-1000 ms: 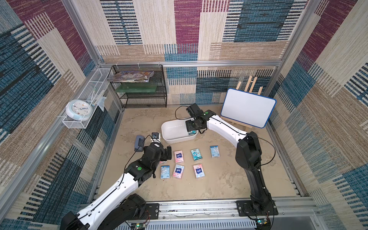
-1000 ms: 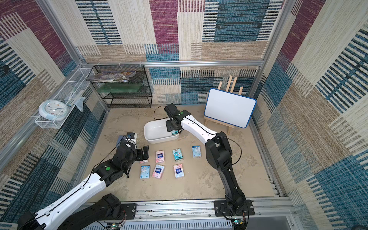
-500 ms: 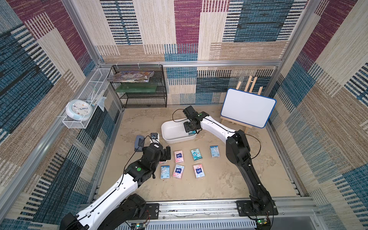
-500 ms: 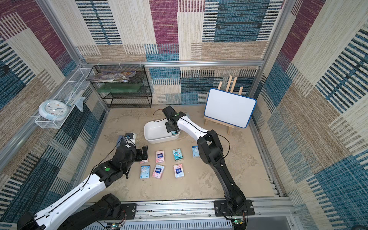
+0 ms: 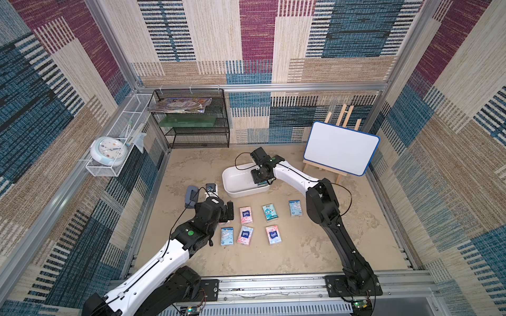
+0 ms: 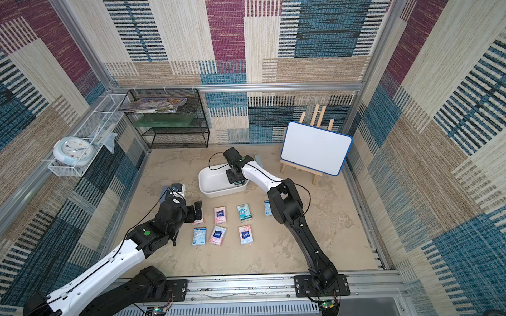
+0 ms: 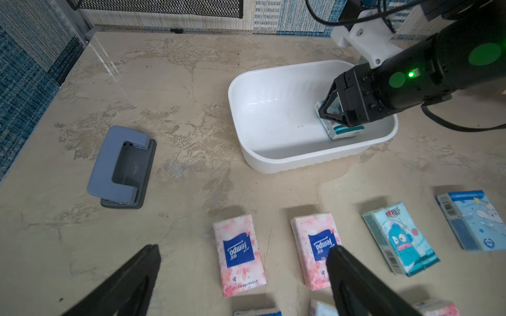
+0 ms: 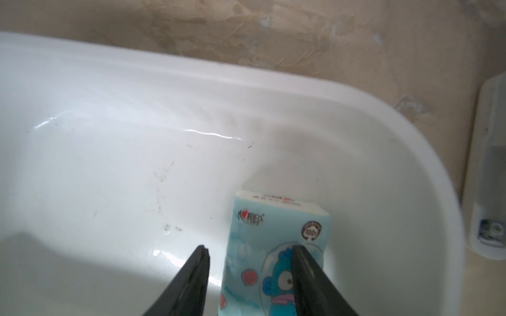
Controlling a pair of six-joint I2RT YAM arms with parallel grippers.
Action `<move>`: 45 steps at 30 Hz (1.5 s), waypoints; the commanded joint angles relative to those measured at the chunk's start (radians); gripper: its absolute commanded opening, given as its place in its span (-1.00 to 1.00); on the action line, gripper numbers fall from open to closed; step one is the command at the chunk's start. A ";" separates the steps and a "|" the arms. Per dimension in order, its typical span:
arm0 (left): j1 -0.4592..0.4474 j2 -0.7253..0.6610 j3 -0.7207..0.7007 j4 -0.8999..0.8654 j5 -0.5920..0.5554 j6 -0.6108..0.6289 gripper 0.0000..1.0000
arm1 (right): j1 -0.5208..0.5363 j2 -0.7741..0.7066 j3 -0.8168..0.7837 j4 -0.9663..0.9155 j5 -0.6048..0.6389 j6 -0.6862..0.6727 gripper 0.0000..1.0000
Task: Take the pocket tissues out of the storage box
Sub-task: Pick up the pocket tissues from the storage box.
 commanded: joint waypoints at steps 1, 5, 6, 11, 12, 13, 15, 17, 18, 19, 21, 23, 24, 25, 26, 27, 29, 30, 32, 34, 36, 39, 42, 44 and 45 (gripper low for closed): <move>0.001 -0.001 -0.005 0.003 -0.015 -0.001 1.00 | 0.006 -0.003 0.004 0.024 -0.136 -0.013 0.03; 0.002 0.007 -0.006 0.011 -0.010 0.001 0.99 | 0.008 -0.039 0.001 0.032 -0.108 -0.017 0.04; 0.003 0.008 -0.006 0.012 -0.008 0.001 1.00 | 0.008 -0.050 0.002 0.032 -0.087 -0.021 0.06; 0.004 0.022 -0.002 0.017 -0.002 0.004 1.00 | 0.008 -0.091 -0.011 0.044 -0.009 -0.038 0.24; 0.004 0.023 -0.002 0.018 -0.002 0.006 1.00 | 0.008 -0.091 -0.014 0.045 -0.002 -0.041 0.30; 0.005 0.023 0.000 0.020 -0.003 0.006 1.00 | 0.008 -0.088 -0.016 0.044 0.002 -0.045 0.35; 0.006 0.023 0.000 0.019 -0.002 0.006 1.00 | 0.008 -0.079 -0.015 0.038 0.001 -0.047 0.44; 0.007 0.023 0.000 0.020 -0.003 0.006 1.00 | 0.008 -0.069 -0.014 0.032 -0.005 -0.044 0.50; 0.007 0.023 -0.001 0.020 -0.003 0.006 1.00 | 0.008 -0.063 -0.014 0.032 -0.007 -0.043 0.54; 0.007 0.022 -0.001 0.020 -0.003 0.006 1.00 | 0.008 -0.057 -0.014 0.032 -0.007 -0.040 0.57; 0.009 0.024 0.000 0.020 -0.003 0.006 1.00 | 0.008 -0.046 -0.016 0.033 -0.004 -0.038 0.63; 0.009 0.024 -0.001 0.020 -0.003 0.007 1.00 | 0.008 -0.033 -0.015 0.031 -0.004 -0.038 0.67; 0.009 0.024 0.000 0.020 -0.003 0.007 1.00 | 0.007 -0.025 -0.015 0.031 -0.004 -0.038 0.69; 0.010 0.024 0.000 0.020 -0.003 0.009 1.00 | 0.008 -0.017 -0.015 0.028 -0.004 -0.036 0.69; 0.010 0.025 -0.001 0.020 -0.003 0.010 1.00 | 0.008 -0.010 -0.014 0.028 -0.003 -0.034 0.70; 0.011 0.025 0.001 0.020 -0.003 0.010 1.00 | 0.007 -0.003 -0.014 0.026 -0.001 -0.032 0.69; 0.012 0.027 0.002 0.020 -0.002 0.010 1.00 | 0.008 0.010 -0.013 0.028 -0.001 -0.027 0.69; 0.011 0.028 0.003 0.020 -0.002 0.010 1.00 | 0.008 0.015 -0.013 0.027 -0.001 -0.026 0.67; 0.013 0.030 0.005 0.020 0.000 0.012 1.00 | 0.008 0.026 -0.013 0.025 -0.001 -0.026 0.62; 0.013 0.032 0.007 0.020 0.000 0.014 1.00 | 0.007 0.032 -0.012 0.022 -0.004 -0.026 0.48; 0.015 0.036 0.009 0.020 0.000 0.014 1.00 | 0.007 0.034 -0.011 0.021 -0.006 -0.025 0.39; 0.015 0.040 0.010 0.023 0.001 0.014 1.00 | 0.008 0.033 -0.010 0.020 -0.001 -0.027 0.26; 0.016 0.043 0.012 0.025 0.004 0.015 1.00 | 0.008 0.021 -0.007 0.020 0.006 -0.026 0.18; 0.016 0.043 0.011 0.025 0.004 0.015 1.00 | 0.008 0.008 -0.006 0.021 0.011 -0.026 0.14; 0.017 0.044 0.012 0.026 0.004 0.015 1.00 | 0.008 -0.001 -0.004 0.024 0.015 -0.024 0.12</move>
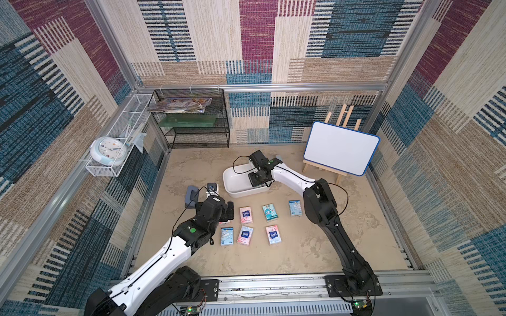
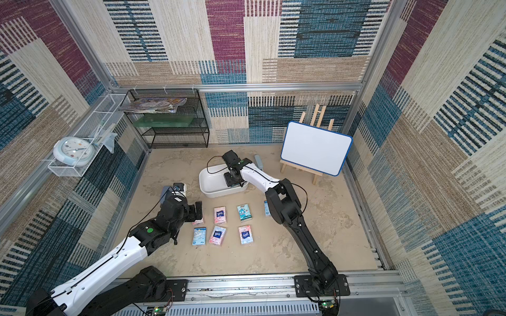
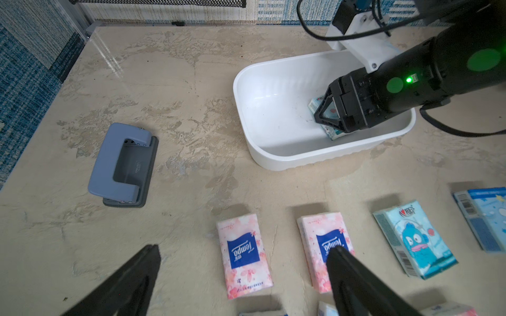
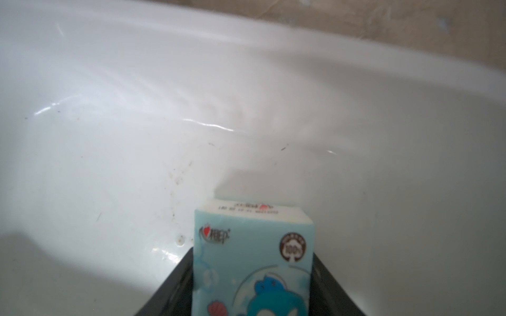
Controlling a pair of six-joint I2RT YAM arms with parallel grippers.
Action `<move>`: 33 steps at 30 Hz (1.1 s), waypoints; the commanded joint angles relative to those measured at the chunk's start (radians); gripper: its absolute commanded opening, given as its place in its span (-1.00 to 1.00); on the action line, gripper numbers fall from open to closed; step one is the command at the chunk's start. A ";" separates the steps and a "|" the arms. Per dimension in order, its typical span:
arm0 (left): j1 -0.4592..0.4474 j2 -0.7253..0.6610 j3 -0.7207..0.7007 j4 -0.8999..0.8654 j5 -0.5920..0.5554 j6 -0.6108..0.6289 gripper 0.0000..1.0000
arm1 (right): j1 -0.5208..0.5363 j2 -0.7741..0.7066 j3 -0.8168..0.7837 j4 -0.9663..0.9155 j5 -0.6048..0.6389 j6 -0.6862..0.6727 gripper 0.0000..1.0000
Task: Take the pocket tissues out of the storage box
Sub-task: Pick up the pocket tissues from the storage box, then place the pocket tissues at the center of the board.
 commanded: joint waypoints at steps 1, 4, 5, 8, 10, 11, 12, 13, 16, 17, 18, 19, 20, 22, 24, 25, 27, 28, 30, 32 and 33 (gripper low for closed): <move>0.005 0.002 0.006 0.022 0.004 0.002 1.00 | 0.000 -0.036 0.008 -0.006 0.020 0.010 0.11; 0.005 0.001 0.006 0.027 0.009 0.004 1.00 | 0.000 -0.066 0.008 0.006 0.025 0.015 0.10; 0.006 0.002 0.006 0.029 0.012 0.006 1.00 | 0.000 -0.077 0.008 0.006 0.026 0.017 0.10; 0.006 -0.004 0.008 0.036 0.024 0.019 1.00 | 0.000 -0.110 0.008 0.007 0.029 0.022 0.09; 0.008 -0.014 0.011 0.041 0.032 0.032 1.00 | 0.000 -0.135 0.008 0.001 0.039 0.028 0.09; 0.008 -0.019 0.012 0.044 0.037 0.041 1.00 | 0.000 -0.149 0.007 -0.007 0.045 0.027 0.09; 0.008 -0.025 0.013 0.047 0.040 0.049 1.00 | 0.000 -0.161 0.008 -0.015 0.050 0.025 0.09; 0.008 -0.031 0.014 0.050 0.044 0.058 1.00 | 0.000 -0.178 0.008 -0.028 0.057 0.023 0.09; 0.009 -0.050 0.013 0.063 0.053 0.087 1.00 | 0.000 -0.235 -0.008 -0.071 0.075 0.031 0.08; 0.009 -0.056 0.013 0.066 0.055 0.099 1.00 | 0.000 -0.260 -0.027 -0.081 0.077 0.032 0.08; 0.009 -0.062 0.013 0.071 0.059 0.113 1.00 | 0.001 -0.288 -0.050 -0.086 0.080 0.037 0.07; 0.009 -0.068 0.013 0.078 0.061 0.127 1.00 | 0.000 -0.321 -0.086 -0.083 0.084 0.042 0.07; 0.009 -0.075 0.012 0.089 0.062 0.144 1.00 | -0.001 -0.359 -0.125 -0.080 0.087 0.048 0.07; 0.009 -0.090 0.004 0.115 0.069 0.173 1.00 | 0.000 -0.433 -0.212 -0.065 0.097 0.061 0.07; 0.011 -0.105 -0.009 0.150 0.082 0.206 1.00 | 0.000 -0.508 -0.286 -0.056 0.108 0.074 0.07; 0.011 -0.113 -0.017 0.170 0.093 0.226 1.00 | 0.000 -0.547 -0.331 -0.055 0.114 0.081 0.07; 0.011 -0.122 -0.028 0.201 0.114 0.256 1.00 | 0.000 -0.617 -0.410 -0.056 0.119 0.096 0.06; 0.011 -0.126 -0.033 0.216 0.128 0.272 1.00 | 0.000 -0.660 -0.458 -0.056 0.124 0.108 0.07; 0.011 -0.126 -0.037 0.236 0.155 0.302 1.00 | 0.000 -0.731 -0.543 -0.055 0.131 0.127 0.06; 0.011 -0.120 -0.036 0.254 0.180 0.331 0.99 | 0.000 -0.806 -0.634 -0.053 0.139 0.152 0.06; 0.011 -0.115 -0.033 0.259 0.189 0.344 1.00 | 0.000 -0.838 -0.677 -0.050 0.140 0.163 0.07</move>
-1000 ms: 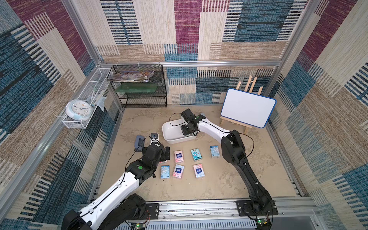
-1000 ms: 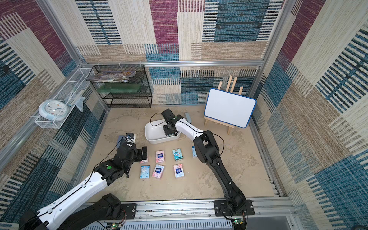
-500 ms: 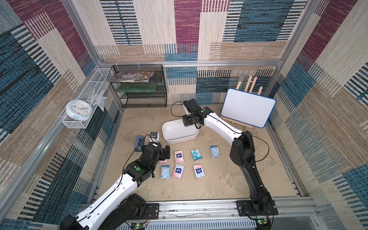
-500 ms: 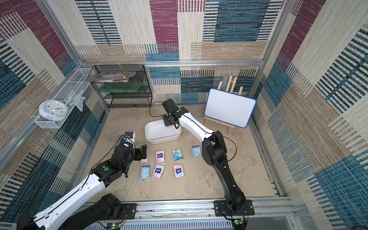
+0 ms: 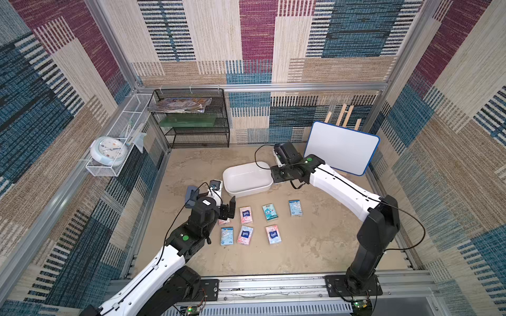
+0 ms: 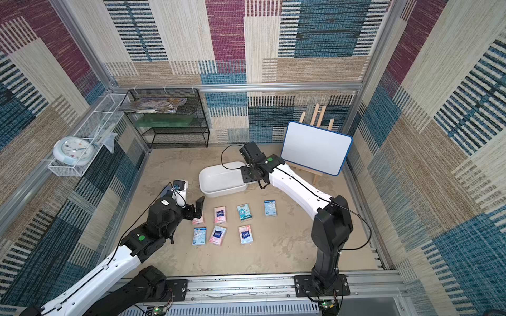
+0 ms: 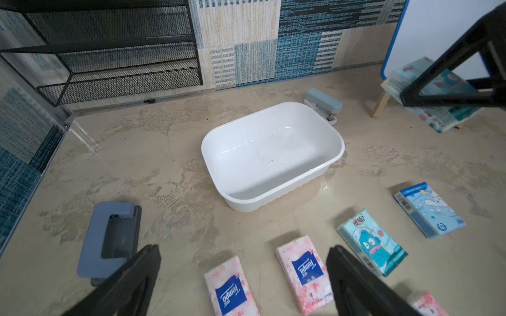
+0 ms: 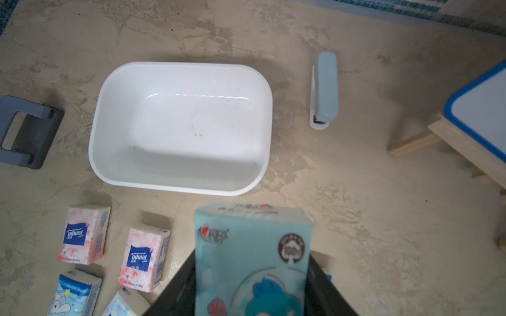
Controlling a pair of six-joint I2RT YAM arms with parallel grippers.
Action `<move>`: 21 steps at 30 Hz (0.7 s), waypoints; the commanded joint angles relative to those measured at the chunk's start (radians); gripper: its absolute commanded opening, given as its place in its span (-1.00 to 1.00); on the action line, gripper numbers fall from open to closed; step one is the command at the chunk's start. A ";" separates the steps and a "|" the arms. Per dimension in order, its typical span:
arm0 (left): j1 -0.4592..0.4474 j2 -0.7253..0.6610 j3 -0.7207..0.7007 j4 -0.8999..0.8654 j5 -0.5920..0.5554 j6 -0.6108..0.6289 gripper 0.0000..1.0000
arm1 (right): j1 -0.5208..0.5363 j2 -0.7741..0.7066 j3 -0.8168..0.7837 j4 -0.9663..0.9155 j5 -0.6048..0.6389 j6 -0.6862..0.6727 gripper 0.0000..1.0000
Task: Take the pocket tissues out of the storage box
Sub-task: Place the pocket tissues at the center of the board.
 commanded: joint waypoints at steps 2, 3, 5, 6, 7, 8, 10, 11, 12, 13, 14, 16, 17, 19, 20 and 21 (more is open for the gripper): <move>0.001 0.017 0.011 0.071 0.061 0.085 1.00 | 0.001 -0.127 -0.159 0.014 0.027 0.074 0.07; 0.001 0.023 0.017 0.071 0.061 0.092 1.00 | 0.000 -0.160 -0.205 0.024 0.027 0.093 0.07; 0.001 0.037 0.031 0.075 0.060 0.099 1.00 | 0.000 -0.212 -0.289 0.037 0.026 0.123 0.07; 0.001 0.045 0.036 0.080 0.060 0.101 1.00 | 0.000 -0.237 -0.333 0.043 0.023 0.133 0.07; 0.001 0.052 0.039 0.086 0.060 0.100 1.00 | 0.000 -0.260 -0.369 0.051 0.020 0.146 0.07; 0.002 0.057 0.042 0.091 0.064 0.098 1.00 | 0.000 -0.277 -0.400 0.058 0.020 0.156 0.07; 0.001 0.069 0.045 0.108 0.061 0.088 1.00 | 0.000 -0.310 -0.479 0.083 0.017 0.175 0.07; 0.001 0.074 0.046 0.112 0.056 0.081 1.00 | 0.000 -0.320 -0.509 0.093 0.016 0.182 0.07; 0.002 0.080 0.047 0.118 0.048 0.068 1.00 | 0.000 -0.329 -0.539 0.105 0.014 0.191 0.07; 0.002 0.084 0.045 0.121 0.040 0.056 1.00 | 0.000 -0.333 -0.563 0.115 0.008 0.196 0.07; 0.002 0.088 0.044 0.126 0.039 0.051 1.00 | 0.000 -0.335 -0.583 0.123 0.002 0.199 0.06; 0.002 0.094 0.042 0.130 0.044 0.042 1.00 | 0.000 -0.337 -0.617 0.135 -0.016 0.202 0.06; 0.003 0.097 0.042 0.129 0.043 0.037 1.00 | 0.000 -0.339 -0.636 0.146 -0.024 0.203 0.06; 0.002 0.100 0.041 0.129 0.036 0.025 1.00 | 0.001 -0.346 -0.679 0.170 -0.033 0.213 0.05; 0.002 0.101 0.040 0.128 0.033 0.021 0.99 | 0.000 -0.350 -0.701 0.186 -0.037 0.217 0.06; 0.002 0.101 0.038 0.128 0.027 0.017 1.00 | 0.000 -0.356 -0.727 0.204 -0.042 0.224 0.05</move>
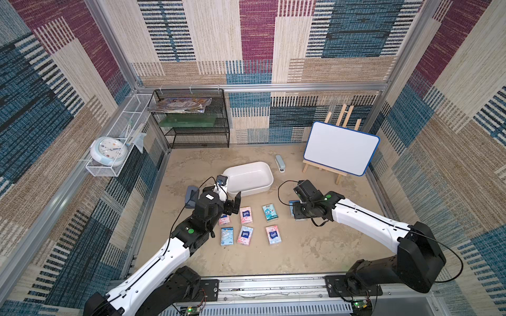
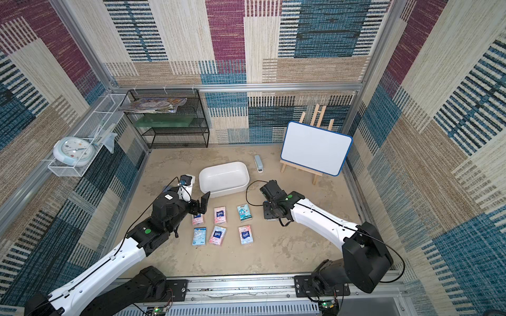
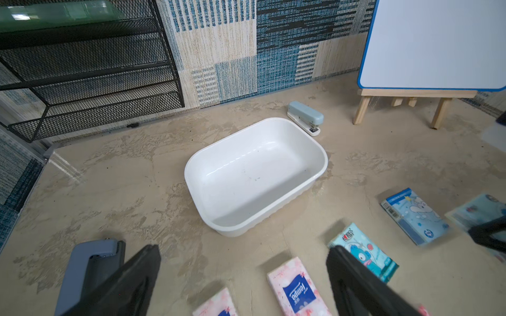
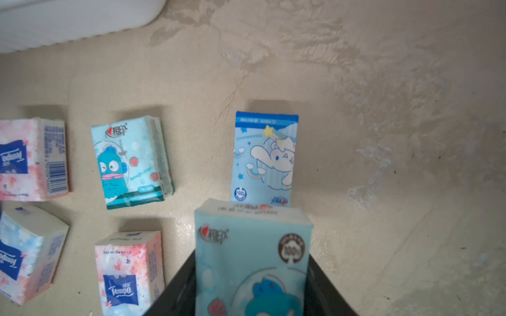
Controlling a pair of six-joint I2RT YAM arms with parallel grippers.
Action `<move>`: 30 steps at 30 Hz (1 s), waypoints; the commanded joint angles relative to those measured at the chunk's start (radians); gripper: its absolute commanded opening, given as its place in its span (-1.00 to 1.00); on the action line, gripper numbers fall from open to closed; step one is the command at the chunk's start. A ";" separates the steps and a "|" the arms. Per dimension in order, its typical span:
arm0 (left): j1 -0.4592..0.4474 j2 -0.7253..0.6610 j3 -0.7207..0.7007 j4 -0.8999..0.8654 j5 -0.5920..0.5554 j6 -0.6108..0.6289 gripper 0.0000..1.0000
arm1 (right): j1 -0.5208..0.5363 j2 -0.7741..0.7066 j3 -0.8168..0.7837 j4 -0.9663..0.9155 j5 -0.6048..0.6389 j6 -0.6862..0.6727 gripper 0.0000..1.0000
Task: Take the pocket tissues out of the storage box
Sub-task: Place the pocket tissues at the center of the board.
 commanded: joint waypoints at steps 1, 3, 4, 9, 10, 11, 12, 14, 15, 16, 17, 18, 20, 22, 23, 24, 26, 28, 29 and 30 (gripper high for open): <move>0.002 -0.002 -0.002 0.028 -0.022 -0.025 1.00 | 0.000 -0.016 -0.055 0.073 -0.025 0.033 0.05; 0.002 -0.002 -0.004 0.025 -0.027 -0.029 1.00 | 0.000 -0.019 -0.083 0.091 -0.034 0.037 0.05; 0.002 -0.003 -0.006 0.025 -0.029 -0.032 1.00 | 0.001 -0.018 -0.093 0.095 -0.037 0.037 0.05; 0.001 -0.002 -0.017 0.023 -0.035 -0.040 0.99 | 0.000 -0.009 -0.134 0.116 -0.052 0.033 0.05; 0.002 -0.002 -0.017 0.023 -0.036 -0.040 1.00 | 0.001 -0.007 -0.140 0.121 -0.057 0.034 0.05; 0.002 -0.002 -0.018 0.021 -0.038 -0.042 1.00 | 0.000 -0.004 -0.148 0.130 -0.067 0.035 0.05; 0.002 -0.004 -0.019 0.019 -0.040 -0.044 1.00 | 0.000 0.000 -0.156 0.141 -0.075 0.035 0.05; 0.002 -0.004 -0.023 0.014 -0.045 -0.046 1.00 | 0.000 0.014 -0.165 0.154 -0.092 0.035 0.04; 0.002 -0.005 -0.021 0.012 -0.046 -0.048 1.00 | 0.001 0.022 -0.168 0.157 -0.098 0.035 0.04; 0.002 -0.006 -0.022 0.011 -0.046 -0.049 1.00 | 0.000 0.029 -0.169 0.161 -0.103 0.035 0.05; 0.002 -0.005 -0.021 0.008 -0.046 -0.050 1.00 | 0.001 0.036 -0.171 0.164 -0.108 0.034 0.04; 0.002 -0.005 -0.022 0.006 -0.046 -0.050 1.00 | 0.001 0.044 -0.175 0.166 -0.112 0.034 0.04; 0.002 -0.007 -0.022 0.002 -0.049 -0.050 1.00 | 0.000 0.055 -0.185 0.166 -0.123 0.033 0.04; 0.002 -0.008 -0.022 -0.002 -0.052 -0.051 1.00 | 0.002 0.063 -0.194 0.167 -0.128 0.034 0.05; 0.002 -0.008 -0.023 -0.003 -0.054 -0.051 1.00 | 0.002 0.065 -0.198 0.165 -0.130 0.036 0.05; 0.002 -0.010 -0.023 -0.004 -0.056 -0.050 1.00 | 0.002 0.065 -0.201 0.164 -0.129 0.036 0.06; 0.002 -0.010 -0.024 -0.005 -0.059 -0.050 1.00 | 0.003 0.065 -0.204 0.162 -0.130 0.040 0.08; 0.002 -0.008 -0.026 -0.002 -0.064 -0.048 1.00 | 0.002 0.069 -0.200 0.162 -0.131 0.037 0.12; 0.002 -0.007 -0.025 -0.001 -0.066 -0.045 1.00 | 0.002 0.072 -0.196 0.160 -0.133 0.038 0.13; 0.003 -0.006 -0.024 0.000 -0.067 -0.044 1.00 | 0.002 0.075 -0.189 0.155 -0.133 0.035 0.15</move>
